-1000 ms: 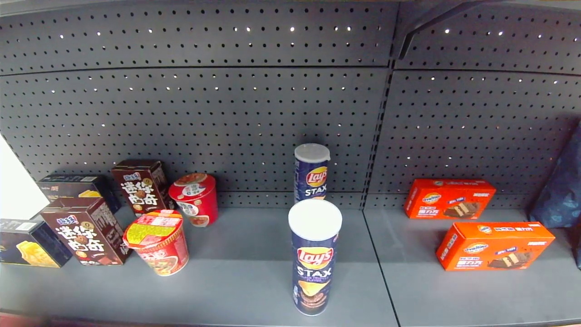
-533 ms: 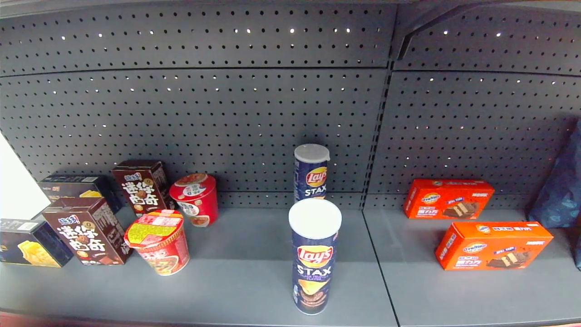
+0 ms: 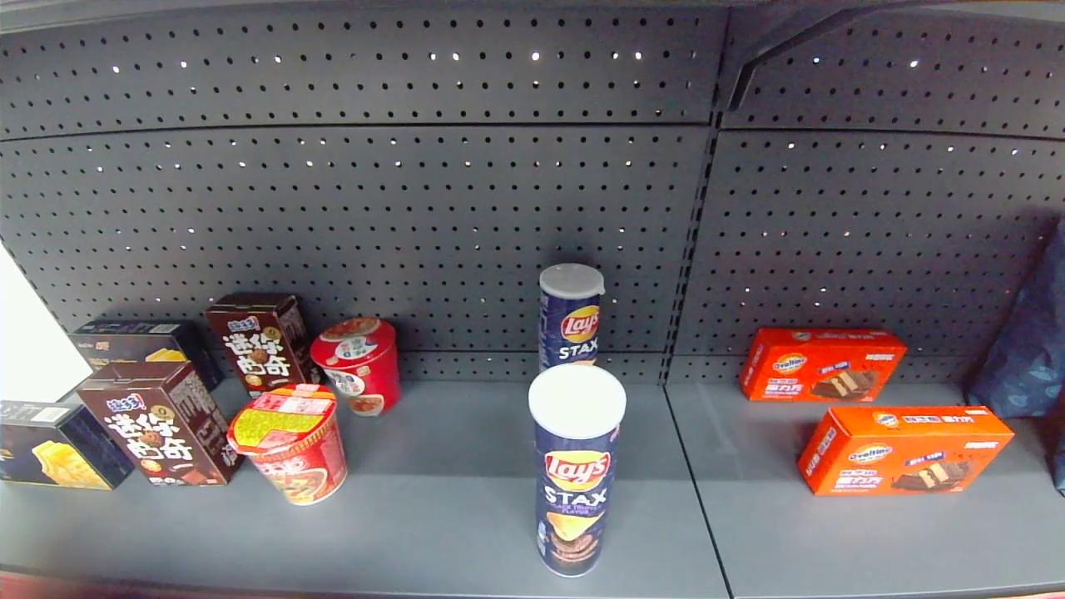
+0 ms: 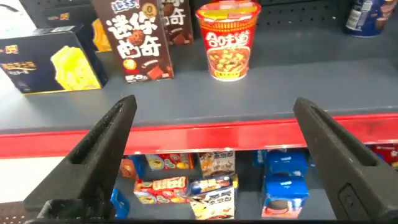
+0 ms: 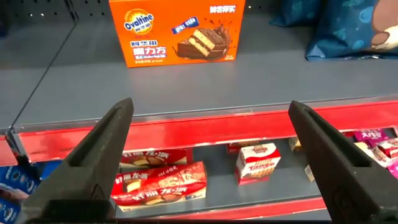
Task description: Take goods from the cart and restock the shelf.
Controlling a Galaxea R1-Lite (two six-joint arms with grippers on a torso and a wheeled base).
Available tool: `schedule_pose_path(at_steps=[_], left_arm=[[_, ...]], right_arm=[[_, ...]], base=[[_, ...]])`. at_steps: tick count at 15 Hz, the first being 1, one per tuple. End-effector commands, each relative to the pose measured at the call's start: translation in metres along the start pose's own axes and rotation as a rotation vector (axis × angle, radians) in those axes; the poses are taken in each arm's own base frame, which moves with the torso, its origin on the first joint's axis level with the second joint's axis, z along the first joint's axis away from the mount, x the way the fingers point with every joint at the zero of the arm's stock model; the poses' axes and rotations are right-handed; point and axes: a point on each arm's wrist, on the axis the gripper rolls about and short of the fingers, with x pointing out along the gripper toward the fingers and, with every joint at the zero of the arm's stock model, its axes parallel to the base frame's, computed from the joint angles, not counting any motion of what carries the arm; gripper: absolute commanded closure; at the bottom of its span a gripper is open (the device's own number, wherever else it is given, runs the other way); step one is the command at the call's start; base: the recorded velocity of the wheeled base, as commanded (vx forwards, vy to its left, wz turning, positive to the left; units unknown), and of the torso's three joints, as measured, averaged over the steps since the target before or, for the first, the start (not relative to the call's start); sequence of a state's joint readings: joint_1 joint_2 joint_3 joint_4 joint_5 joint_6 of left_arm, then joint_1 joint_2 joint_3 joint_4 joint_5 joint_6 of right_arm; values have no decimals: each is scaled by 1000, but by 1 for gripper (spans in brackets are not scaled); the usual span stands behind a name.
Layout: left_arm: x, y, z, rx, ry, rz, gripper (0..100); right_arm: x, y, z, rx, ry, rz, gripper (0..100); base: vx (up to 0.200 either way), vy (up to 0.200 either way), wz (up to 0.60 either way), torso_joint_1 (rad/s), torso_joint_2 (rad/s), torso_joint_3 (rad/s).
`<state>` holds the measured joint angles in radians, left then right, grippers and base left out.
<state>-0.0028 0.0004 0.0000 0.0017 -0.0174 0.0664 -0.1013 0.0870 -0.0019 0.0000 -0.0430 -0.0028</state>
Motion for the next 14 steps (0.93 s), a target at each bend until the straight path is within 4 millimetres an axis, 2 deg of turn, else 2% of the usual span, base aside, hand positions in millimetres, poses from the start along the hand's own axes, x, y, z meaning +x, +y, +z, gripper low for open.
schedule_pose_path(at_steps=[1,12,14], left_arm=[[0,-1,0,-34,-1,-44,0],[0,-1,0,-40,-2,-33,0],[0,-1,0,-39,-2,-35,0]], right_arm=[[0,0,0,0,4,0,0],[0,0,0,-2,5,3,0],[0,2,0,-12,5,100,0]], base=[[0,0,0,0,0,0],[0,0,0,0,0,0],[0,0,0,0,0,0]])
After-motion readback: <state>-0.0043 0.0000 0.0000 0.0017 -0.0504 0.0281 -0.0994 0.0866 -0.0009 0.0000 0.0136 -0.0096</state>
